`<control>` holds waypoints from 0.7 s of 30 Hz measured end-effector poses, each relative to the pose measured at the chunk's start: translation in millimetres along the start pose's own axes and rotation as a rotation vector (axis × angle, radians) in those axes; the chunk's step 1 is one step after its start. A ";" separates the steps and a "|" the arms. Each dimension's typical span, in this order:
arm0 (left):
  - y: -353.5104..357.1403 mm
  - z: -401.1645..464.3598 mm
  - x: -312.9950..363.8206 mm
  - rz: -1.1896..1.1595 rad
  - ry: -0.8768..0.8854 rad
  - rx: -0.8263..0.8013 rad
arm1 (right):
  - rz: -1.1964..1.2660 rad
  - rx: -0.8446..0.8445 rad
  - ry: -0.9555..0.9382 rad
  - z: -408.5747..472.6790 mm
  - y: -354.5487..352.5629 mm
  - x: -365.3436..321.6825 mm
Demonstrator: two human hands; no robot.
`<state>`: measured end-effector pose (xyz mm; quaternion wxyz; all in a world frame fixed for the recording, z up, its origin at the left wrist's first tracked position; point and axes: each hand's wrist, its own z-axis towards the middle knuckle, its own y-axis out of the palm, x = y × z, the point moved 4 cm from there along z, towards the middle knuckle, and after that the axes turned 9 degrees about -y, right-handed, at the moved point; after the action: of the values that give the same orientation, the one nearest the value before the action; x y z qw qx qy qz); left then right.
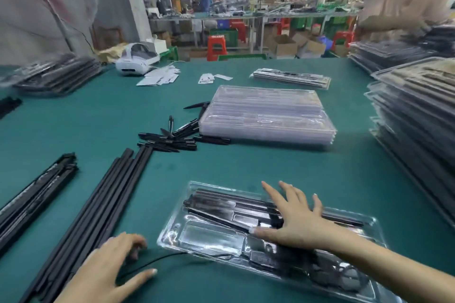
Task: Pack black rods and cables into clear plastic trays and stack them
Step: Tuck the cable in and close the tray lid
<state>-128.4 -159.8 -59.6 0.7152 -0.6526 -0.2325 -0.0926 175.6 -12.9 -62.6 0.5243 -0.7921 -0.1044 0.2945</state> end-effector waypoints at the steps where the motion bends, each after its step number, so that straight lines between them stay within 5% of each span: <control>1: -0.4 1.8 -0.5 0.001 0.029 -0.016 | -0.045 0.050 -0.078 1.4 -2.0 -10.9; 6: -2.1 12.1 -0.6 0.074 0.137 -0.182 | -0.133 0.208 -0.564 0.6 3.6 -80.0; 10: -4.5 13.0 1.0 -0.020 0.179 -0.257 | -0.178 0.222 -0.717 -3.7 16.5 -114.1; 13: -6.3 13.9 6.5 -0.080 0.111 -0.256 | -0.446 0.282 -0.748 -3.6 31.3 -131.9; 21: 1.3 19.3 8.9 -0.035 -0.050 -0.118 | -0.524 0.352 -0.614 7.1 39.3 -151.0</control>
<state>-124.1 -139.3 -55.9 0.6677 -0.6915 -0.2558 -0.1026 44.4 -95.8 -45.7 0.6528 -0.5131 -0.4011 0.3868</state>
